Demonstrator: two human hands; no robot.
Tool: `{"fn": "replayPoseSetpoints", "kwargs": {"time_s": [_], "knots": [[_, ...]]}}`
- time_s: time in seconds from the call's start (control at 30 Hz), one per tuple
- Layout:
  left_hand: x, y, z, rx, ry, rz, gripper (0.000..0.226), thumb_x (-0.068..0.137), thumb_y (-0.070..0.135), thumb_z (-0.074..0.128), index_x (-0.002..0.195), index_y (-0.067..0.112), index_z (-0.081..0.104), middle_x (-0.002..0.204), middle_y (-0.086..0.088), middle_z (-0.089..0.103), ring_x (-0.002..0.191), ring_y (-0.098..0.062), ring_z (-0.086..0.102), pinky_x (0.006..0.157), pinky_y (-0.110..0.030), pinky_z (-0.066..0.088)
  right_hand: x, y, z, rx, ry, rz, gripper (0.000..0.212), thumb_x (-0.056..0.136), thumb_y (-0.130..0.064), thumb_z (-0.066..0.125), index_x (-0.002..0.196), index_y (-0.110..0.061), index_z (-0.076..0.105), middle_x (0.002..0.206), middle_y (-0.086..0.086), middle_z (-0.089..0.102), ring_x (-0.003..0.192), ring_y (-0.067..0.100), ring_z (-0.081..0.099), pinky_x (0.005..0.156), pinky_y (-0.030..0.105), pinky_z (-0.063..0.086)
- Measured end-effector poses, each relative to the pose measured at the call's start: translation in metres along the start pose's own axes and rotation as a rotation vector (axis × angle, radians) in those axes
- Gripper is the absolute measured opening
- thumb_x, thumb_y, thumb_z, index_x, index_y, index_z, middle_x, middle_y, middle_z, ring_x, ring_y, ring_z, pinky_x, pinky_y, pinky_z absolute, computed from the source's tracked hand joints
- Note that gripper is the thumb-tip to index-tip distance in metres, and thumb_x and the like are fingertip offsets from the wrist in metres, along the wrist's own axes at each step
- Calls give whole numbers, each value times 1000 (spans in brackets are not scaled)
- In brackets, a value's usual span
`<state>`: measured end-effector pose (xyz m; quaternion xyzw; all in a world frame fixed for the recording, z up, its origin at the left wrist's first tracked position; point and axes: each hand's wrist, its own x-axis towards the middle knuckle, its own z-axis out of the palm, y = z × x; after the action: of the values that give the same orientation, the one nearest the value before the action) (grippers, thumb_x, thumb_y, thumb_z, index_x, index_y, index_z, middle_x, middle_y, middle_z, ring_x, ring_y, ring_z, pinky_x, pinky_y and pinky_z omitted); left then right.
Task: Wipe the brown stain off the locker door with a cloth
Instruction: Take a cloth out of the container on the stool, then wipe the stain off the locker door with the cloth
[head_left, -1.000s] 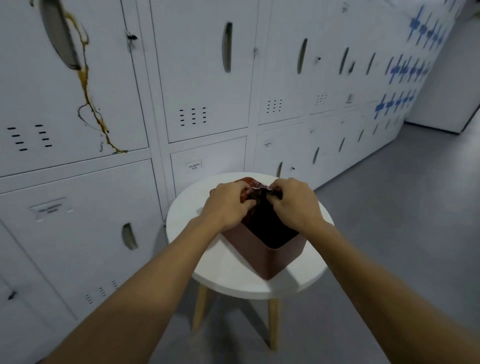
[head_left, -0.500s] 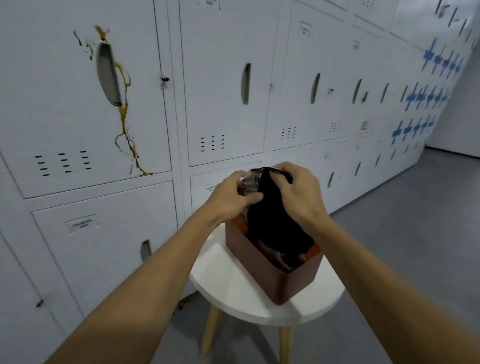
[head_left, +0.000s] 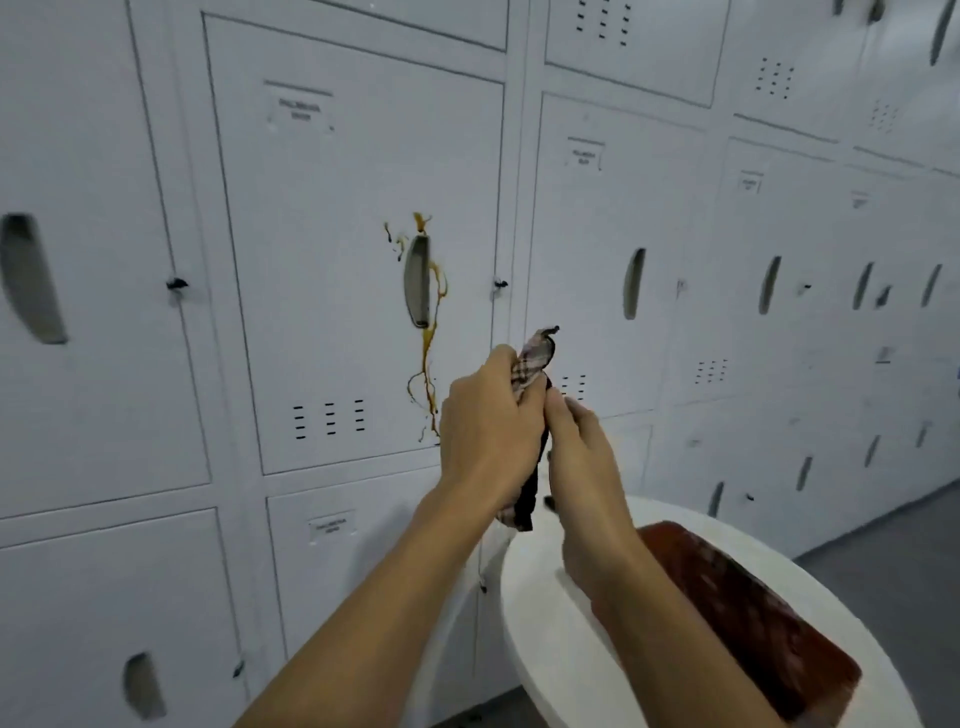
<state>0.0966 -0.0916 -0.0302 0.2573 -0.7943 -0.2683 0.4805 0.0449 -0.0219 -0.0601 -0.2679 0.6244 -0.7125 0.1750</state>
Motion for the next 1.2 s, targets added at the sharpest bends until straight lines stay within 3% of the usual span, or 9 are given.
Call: {"fn": "replayPoseSetpoints", "kwargs": {"time_s": [0.13,0.27,0.33,0.43,0.57,0.63,0.77,0.9,1.2], "knots": [[-1,-20,-29,-125,-113,-70,13,103,27,58,91,22,55,76,3,68,69,-12,65,59,-24,49,11,11,47,449,-240,122,48,104,-58,38,123,-25,67,109,0,77,94,14,73,74,35,57],[7,-40,-64,-298,-291,-187,12,106,31,52,110,29,62,96,3,75,90,-14,70,79,-26,54,32,17,78,573,-228,58,42,106,-46,42,132,-19,60,122,10,72,106,23,72,84,42,58],[24,-50,-84,-182,-167,-98,18,104,38,52,117,30,62,104,8,74,96,-12,68,85,-31,52,45,14,87,426,-148,-117,37,108,-42,42,144,-38,47,132,-6,67,118,12,67,100,40,54],[62,-72,-112,140,159,123,34,105,34,53,137,23,55,134,6,64,123,-11,58,105,-37,49,62,0,95,226,-54,-429,53,107,-31,45,155,-45,26,140,-35,47,123,-22,46,105,11,40],[128,-105,-141,659,435,352,53,104,33,43,154,16,41,161,-6,40,149,-30,35,116,-56,32,103,-23,109,-35,-25,-767,63,106,-26,49,160,-34,18,151,-32,36,135,-19,34,108,1,31],[155,-125,-148,877,408,326,60,104,39,36,160,18,29,168,-3,25,155,-31,22,119,-61,24,132,-36,124,-132,-14,-904,64,106,-24,49,160,-29,16,153,-32,30,139,-17,30,115,10,29],[175,-170,-144,1053,401,346,65,106,46,28,165,22,11,173,3,2,159,-24,-2,125,-57,4,194,-35,155,-598,24,-1089,66,108,-39,39,162,-18,8,170,-1,10,158,21,4,127,55,10],[180,-180,-145,1128,471,399,66,105,51,23,165,24,10,172,6,1,159,-22,0,125,-48,-5,214,-12,170,-687,108,-1205,73,103,-52,43,161,-15,19,171,4,8,158,24,-3,128,51,-1],[183,-186,-138,1114,584,422,64,106,45,28,164,22,16,172,4,9,159,-22,6,125,-55,10,229,42,149,-566,11,-1516,41,96,-20,56,135,-6,60,153,5,48,151,24,34,126,52,19]]}}
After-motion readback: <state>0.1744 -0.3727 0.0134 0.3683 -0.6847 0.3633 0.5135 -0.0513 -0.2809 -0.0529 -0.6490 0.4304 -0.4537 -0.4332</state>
